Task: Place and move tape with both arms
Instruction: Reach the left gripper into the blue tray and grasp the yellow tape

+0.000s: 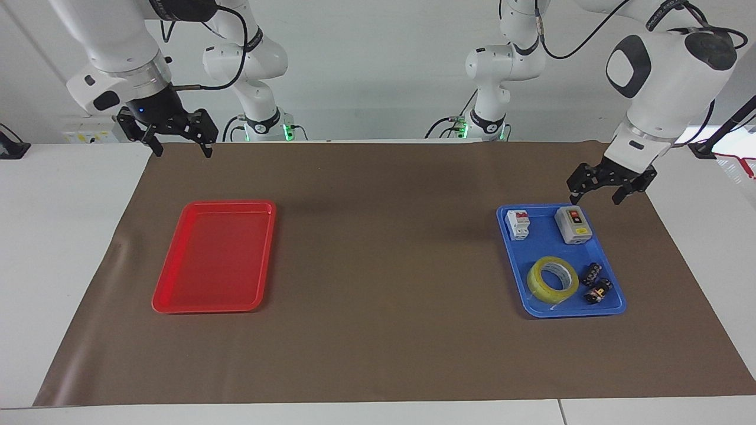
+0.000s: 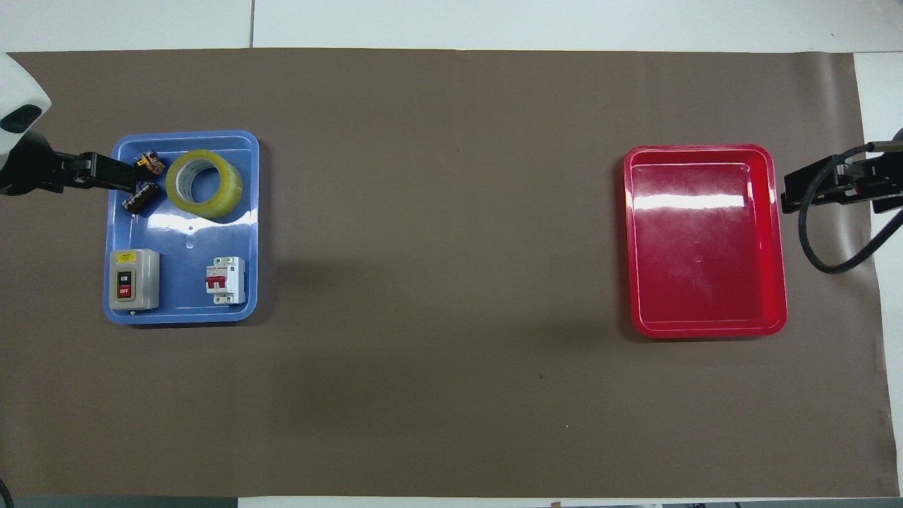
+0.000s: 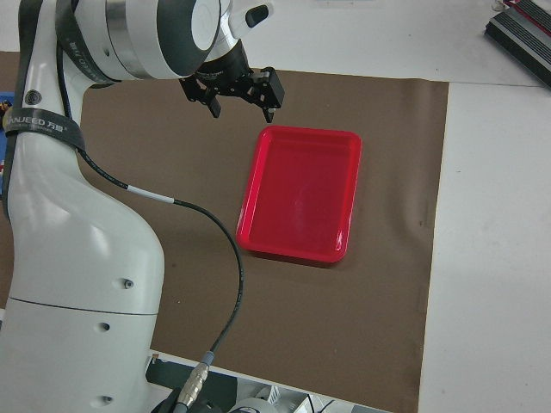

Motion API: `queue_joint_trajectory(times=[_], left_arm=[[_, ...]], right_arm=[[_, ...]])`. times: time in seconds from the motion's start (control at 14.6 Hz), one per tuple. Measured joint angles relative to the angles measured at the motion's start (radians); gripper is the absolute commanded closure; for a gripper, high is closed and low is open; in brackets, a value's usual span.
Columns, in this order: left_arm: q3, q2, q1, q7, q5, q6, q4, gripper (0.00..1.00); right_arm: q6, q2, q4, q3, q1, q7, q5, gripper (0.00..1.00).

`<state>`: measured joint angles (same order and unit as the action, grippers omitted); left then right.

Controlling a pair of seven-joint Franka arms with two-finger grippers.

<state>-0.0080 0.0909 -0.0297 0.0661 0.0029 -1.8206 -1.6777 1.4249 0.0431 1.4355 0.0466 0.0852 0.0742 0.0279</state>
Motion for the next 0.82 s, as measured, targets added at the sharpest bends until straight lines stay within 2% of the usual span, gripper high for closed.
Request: queue_joint_trajectory(times=[0.21, 0.55, 0.82], left_arm=[[0.001, 0.059, 0.002, 0.000, 0.000, -0.078, -0.019, 0.00], [0.001, 0.131, 0.032, 0.000, 0.000, -0.294, -0.130, 0.00], [0.002, 0.177, 0.056, 0.000, 0.000, -0.414, -0.184, 0.00]], right_arm=[[0.000, 0.000, 0.000, 0.000, 0.000, 0.000, 0.000, 0.00], [0.000, 0.000, 0.000, 0.000, 0.000, 0.000, 0.000, 0.00], [0.000, 0.000, 0.000, 0.000, 0.000, 0.000, 0.000, 0.00]])
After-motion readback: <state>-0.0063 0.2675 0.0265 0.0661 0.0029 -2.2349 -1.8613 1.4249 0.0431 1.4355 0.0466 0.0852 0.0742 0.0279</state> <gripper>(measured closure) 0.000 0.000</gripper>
